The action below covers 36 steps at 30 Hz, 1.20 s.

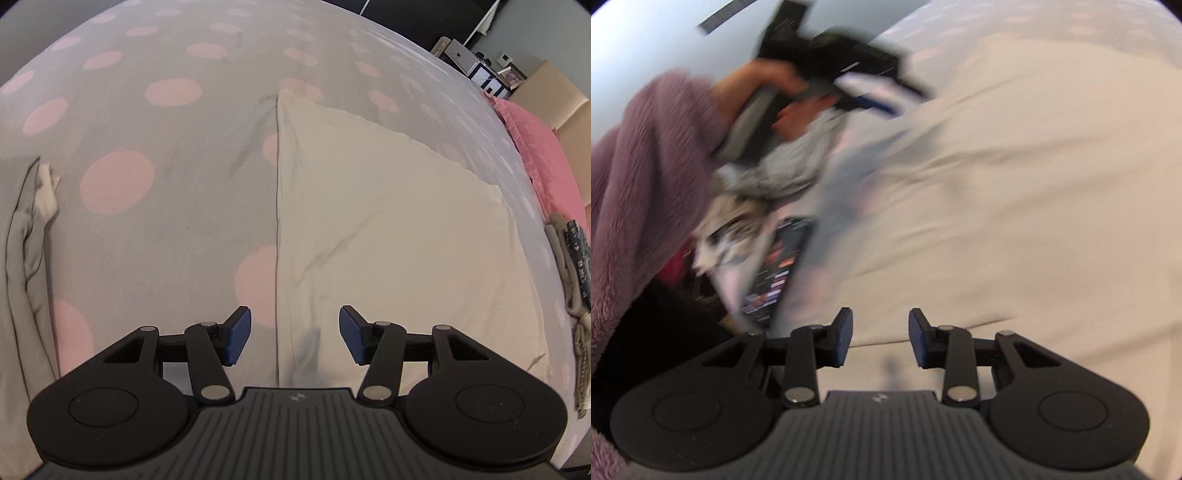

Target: Fold clothes

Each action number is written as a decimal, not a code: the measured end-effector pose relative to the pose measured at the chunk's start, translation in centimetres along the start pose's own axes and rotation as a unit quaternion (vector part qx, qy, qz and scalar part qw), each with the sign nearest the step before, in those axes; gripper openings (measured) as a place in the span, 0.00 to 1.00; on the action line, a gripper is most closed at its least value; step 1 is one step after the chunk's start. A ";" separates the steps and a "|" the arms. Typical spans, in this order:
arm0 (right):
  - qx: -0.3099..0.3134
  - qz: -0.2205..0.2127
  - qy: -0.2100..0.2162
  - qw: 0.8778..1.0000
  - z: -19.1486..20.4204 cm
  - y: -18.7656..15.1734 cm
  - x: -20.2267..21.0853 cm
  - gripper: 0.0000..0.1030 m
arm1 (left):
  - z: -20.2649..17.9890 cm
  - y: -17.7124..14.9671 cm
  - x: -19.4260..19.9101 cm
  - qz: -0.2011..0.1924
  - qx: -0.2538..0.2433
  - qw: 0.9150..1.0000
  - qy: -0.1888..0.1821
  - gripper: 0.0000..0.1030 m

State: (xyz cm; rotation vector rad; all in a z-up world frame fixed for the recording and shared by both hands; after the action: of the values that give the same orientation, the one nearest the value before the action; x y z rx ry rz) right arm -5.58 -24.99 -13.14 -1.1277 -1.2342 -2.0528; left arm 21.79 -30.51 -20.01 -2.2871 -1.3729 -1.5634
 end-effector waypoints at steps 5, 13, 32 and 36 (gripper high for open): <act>-0.048 -0.017 -0.116 0.992 -11.5 3.0 1.4 0.36 | 0.4 1.5 -2.0 -0.003 -0.022 1.000 0.020 0.49; -0.131 -0.040 -0.236 0.962 -27.8 8.0 1.7 0.36 | 1.7 5.1 -5.1 -0.024 -0.010 0.999 0.033 0.49; -0.237 -0.057 -0.182 0.953 -45.1 22.6 -7.6 0.36 | 3.5 16.9 -12.8 -0.070 -0.071 0.994 0.039 0.48; -0.248 -0.069 -0.185 0.948 -47.1 25.7 -8.5 0.36 | 3.6 18.7 -13.9 -0.081 -0.079 0.992 0.049 0.48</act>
State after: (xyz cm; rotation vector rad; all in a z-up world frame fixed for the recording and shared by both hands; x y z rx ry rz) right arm -0.81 -78.70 -19.84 -1.7657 -0.9975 -2.4154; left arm 35.81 -48.91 -24.75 -2.1948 -1.4945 -1.8710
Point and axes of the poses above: each gripper's, at about its wrist camera, not at the fingertips, and x roughly against the way its jaws point, z to its left, y to its top, the point moved 7 cm from there along -x, roughly the way its jaws point, and after that the axes turned 13 degrees about -y, right-handed, at the moved point
